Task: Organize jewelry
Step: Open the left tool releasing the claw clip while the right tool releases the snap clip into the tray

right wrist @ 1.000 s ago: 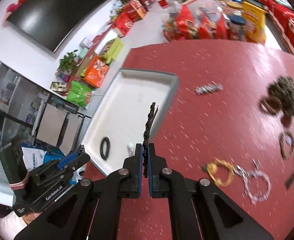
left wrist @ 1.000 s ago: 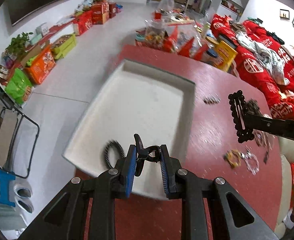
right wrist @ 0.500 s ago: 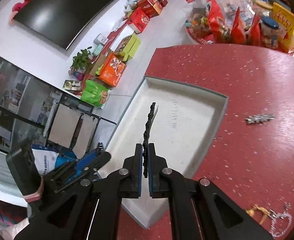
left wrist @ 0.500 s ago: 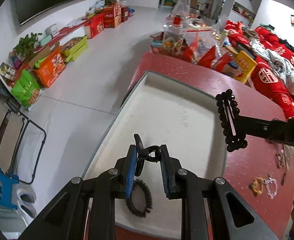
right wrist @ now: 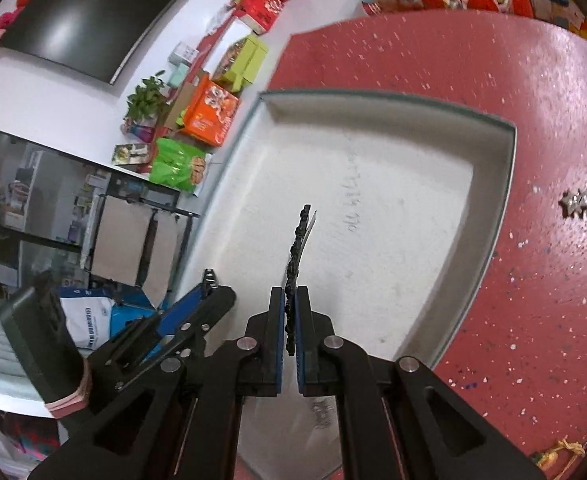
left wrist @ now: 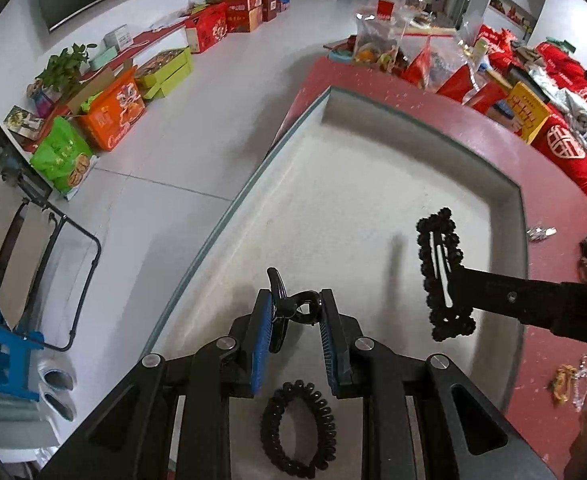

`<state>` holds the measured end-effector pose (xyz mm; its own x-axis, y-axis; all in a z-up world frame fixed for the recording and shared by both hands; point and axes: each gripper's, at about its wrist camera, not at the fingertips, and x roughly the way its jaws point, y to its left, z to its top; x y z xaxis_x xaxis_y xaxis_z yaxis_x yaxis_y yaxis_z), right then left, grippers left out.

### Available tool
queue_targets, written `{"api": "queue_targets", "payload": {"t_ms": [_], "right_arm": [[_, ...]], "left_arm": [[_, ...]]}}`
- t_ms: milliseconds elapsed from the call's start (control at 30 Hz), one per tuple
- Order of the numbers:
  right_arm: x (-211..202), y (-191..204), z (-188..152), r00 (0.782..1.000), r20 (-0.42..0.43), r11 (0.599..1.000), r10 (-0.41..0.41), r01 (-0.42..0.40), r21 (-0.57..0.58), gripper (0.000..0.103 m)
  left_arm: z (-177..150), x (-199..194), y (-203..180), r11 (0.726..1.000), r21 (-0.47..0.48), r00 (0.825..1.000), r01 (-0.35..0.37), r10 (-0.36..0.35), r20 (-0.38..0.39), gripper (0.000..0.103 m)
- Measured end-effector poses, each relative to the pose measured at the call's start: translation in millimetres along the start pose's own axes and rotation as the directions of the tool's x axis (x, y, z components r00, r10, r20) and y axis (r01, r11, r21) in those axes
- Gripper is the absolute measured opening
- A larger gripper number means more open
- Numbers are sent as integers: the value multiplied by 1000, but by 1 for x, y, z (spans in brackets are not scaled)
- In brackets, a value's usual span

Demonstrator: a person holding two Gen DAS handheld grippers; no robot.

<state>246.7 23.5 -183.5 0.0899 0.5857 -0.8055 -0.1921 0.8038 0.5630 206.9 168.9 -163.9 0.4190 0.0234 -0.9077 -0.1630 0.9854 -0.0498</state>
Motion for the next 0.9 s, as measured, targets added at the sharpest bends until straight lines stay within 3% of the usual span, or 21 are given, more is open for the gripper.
{"api": "queue_targets", "payload": {"t_ms": [233, 267, 300, 333, 367, 533, 667, 867, 900], "right_arm": [[9, -14, -2, 999, -15, 999, -49, 49, 8, 7], [9, -15, -2, 998, -17, 998, -60, 60, 8, 9], [9, -15, -2, 997, -21, 997, -70, 70, 9, 9], [9, -17, -2, 997, -22, 997, -77, 77, 13, 10], [8, -18, -2, 997, -20, 997, -77, 78, 15, 10], [6, -16, -2, 995, -22, 995, -102, 102, 12, 15], [-5, -11, -3, 996, 4, 996, -95, 95, 6, 50], [-29, -4, -6, 995, 44, 996, -89, 90, -2, 58], [-33, -4, -7, 995, 48, 996, -89, 89, -1, 58]], "left_arm": [[-7, 7, -5, 999, 22, 999, -36, 36, -13, 29], [-8, 7, -6, 999, 28, 999, -41, 41, -17, 37], [-8, 6, -6, 998, 30, 999, -47, 47, -17, 64], [-8, 3, -6, 997, 26, 998, -68, 68, 2, 75], [-9, -1, -6, 996, 22, 996, -83, 82, 24, 80], [-6, -4, -6, 996, 29, 996, -89, 88, 20, 80], [-7, -7, -7, 995, 33, 996, -93, 92, 14, 80], [-12, -17, -8, 996, 35, 996, -86, 86, -1, 80], [-12, -18, -8, 996, 34, 996, -87, 87, -1, 86]]}}
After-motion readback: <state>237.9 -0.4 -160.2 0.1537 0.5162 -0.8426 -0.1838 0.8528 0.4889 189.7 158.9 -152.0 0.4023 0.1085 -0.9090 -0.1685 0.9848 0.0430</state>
